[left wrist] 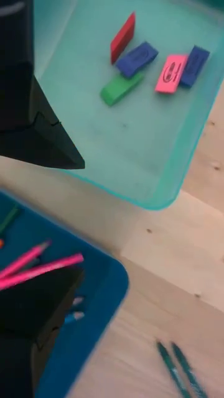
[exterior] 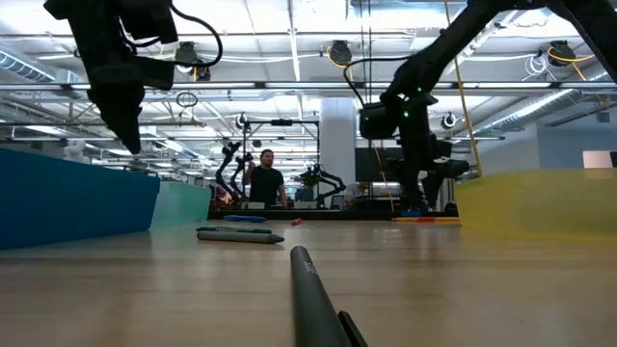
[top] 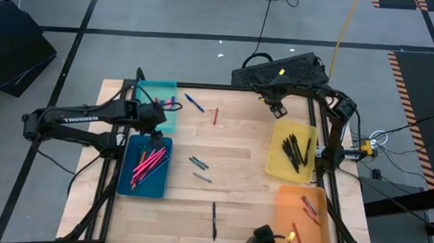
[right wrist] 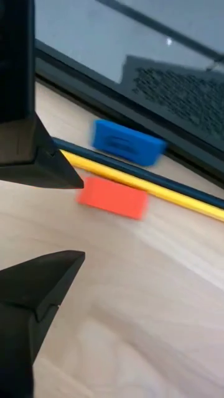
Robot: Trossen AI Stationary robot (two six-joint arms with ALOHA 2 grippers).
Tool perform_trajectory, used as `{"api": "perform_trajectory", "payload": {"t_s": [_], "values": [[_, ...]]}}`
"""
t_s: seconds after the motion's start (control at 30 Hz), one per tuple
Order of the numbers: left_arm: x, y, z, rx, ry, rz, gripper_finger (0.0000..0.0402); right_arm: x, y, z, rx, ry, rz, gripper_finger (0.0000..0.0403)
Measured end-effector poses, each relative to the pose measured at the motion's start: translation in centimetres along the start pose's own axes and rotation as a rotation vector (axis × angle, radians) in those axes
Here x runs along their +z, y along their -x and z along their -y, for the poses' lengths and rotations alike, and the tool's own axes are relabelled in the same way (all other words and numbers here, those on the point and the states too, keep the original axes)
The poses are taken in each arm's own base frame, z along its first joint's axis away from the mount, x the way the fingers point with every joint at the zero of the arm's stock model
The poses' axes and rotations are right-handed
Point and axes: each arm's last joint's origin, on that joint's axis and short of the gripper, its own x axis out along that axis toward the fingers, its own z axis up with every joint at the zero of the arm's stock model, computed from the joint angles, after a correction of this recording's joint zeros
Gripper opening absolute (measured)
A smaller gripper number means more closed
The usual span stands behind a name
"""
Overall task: Sort crayons/erasers/pens/pencils in bins
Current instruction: Put the dark blue colored pencil into the blue bin
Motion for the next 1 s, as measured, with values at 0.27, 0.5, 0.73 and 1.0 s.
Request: {"api": "perform_trajectory", "payload": {"t_s": [0.27, 0.5, 0.73, 1.0], "values": [[0.1, 0.5, -0.9, 0.004, -0.173, 0.009, 0.0271, -2.5, -1.4, -0.9, 0.099, 0.037, -0.013, 0.0137], [0.1, 0.5, -1.0, -0.019, -0.197, 0.007, 0.0271, -3.4, -1.9, -2.2, 0.128, 0.045, -0.011, 0.0114], [0.1, 0.5, -1.0, -0.025, -0.197, 0.007, 0.0271, -1.4, -1.8, -3.7, 0.150, 0.058, 0.035, 0.0098], [0.1, 0.5, -1.0, -0.025, -0.161, 0.007, 0.0271, -1.5, -3.2, -4.3, 0.063, 0.131, 0.036, 0.0090]]}}
